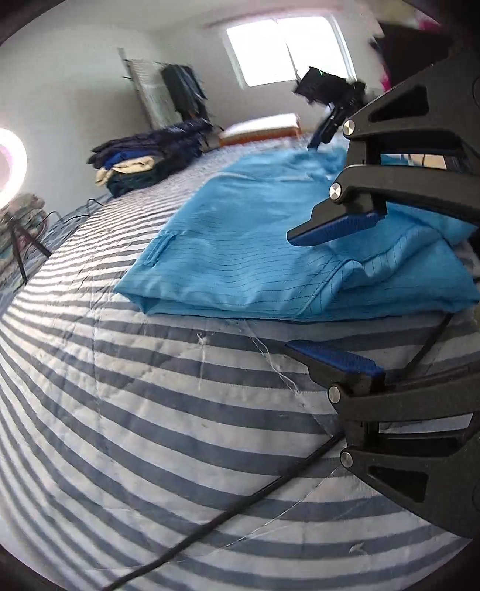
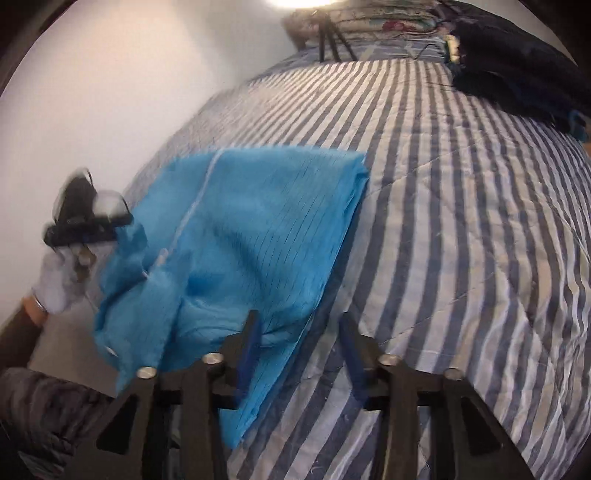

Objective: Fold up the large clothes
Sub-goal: 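Grasp the folded jacket's edge with the left tool while the right tool grasps its edge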

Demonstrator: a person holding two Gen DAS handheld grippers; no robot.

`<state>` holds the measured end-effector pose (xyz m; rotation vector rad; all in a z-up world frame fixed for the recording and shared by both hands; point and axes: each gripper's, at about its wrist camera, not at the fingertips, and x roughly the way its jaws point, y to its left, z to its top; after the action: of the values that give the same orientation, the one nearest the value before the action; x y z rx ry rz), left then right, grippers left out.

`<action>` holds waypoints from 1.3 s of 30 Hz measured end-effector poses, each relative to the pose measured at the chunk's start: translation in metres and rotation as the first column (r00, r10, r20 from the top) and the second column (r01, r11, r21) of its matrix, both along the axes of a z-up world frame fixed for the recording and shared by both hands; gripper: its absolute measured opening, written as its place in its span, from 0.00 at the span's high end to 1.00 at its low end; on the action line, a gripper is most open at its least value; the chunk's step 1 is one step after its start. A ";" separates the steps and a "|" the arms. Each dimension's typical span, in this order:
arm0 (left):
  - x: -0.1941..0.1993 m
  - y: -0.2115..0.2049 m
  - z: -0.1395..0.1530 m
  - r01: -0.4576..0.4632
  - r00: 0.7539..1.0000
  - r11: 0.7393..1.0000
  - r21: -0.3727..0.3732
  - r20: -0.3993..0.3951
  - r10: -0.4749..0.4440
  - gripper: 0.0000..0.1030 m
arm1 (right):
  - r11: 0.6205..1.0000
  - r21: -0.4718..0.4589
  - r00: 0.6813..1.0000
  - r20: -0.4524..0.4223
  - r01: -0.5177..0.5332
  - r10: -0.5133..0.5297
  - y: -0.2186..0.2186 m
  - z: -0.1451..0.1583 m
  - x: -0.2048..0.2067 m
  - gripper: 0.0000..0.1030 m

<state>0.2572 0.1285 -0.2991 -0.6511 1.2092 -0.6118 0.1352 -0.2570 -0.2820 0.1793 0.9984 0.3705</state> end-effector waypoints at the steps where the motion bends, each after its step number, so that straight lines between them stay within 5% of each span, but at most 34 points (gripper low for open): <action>1: 0.001 0.002 -0.003 -0.002 1.000 0.999 -0.033 -0.019 0.002 0.48 | 0.999 0.044 1.000 0.014 0.027 -0.027 -0.009 0.003 -0.001 0.31; 6: 0.004 0.007 -0.009 -0.001 0.999 0.997 -0.081 -0.048 -0.003 0.48 | 0.963 0.246 0.993 -0.056 0.111 -0.100 -0.041 -0.012 0.012 0.28; 12: 0.014 -0.005 -0.010 0.024 0.998 0.995 -0.093 -0.061 -0.030 0.48 | 0.915 0.390 0.992 -0.102 0.103 -0.069 -0.052 -0.039 0.030 0.31; 15: 0.022 -0.015 -0.008 0.033 0.998 0.996 -0.081 -0.056 -0.037 0.49 | 0.860 0.502 0.989 -0.142 0.094 -0.025 -0.049 -0.049 0.037 0.46; 20: 0.028 -0.030 -0.005 0.025 0.999 0.999 -0.030 -0.027 -0.026 0.65 | 0.847 0.524 0.990 -0.141 0.085 -0.012 -0.029 -0.055 0.047 0.55; 22: 0.029 -0.033 -0.005 0.017 1.000 1.000 -0.014 -0.026 -0.017 0.70 | 0.852 0.518 0.990 -0.143 0.077 -0.003 -0.021 -0.052 0.047 0.56; 24: 0.028 -0.041 -0.001 0.016 1.000 0.999 0.033 -0.012 -0.016 0.76 | 0.861 0.504 0.988 -0.156 0.066 0.016 -0.012 -0.050 0.047 0.71; 29: 0.018 -0.066 0.024 0.010 0.996 0.985 0.172 0.086 -0.025 0.88 | 0.909 0.408 0.990 -0.141 0.079 -0.023 0.007 -0.035 0.041 0.85; 39: 0.001 -0.083 0.068 -0.019 0.985 0.988 0.154 0.173 -0.008 0.94 | 0.992 0.119 0.998 -0.041 0.044 -0.040 0.070 0.032 0.018 0.94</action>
<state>0.2585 0.0454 -0.2309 -0.4600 1.0792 -0.5514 0.1537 -0.1871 -0.2503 0.3166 1.0097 0.3901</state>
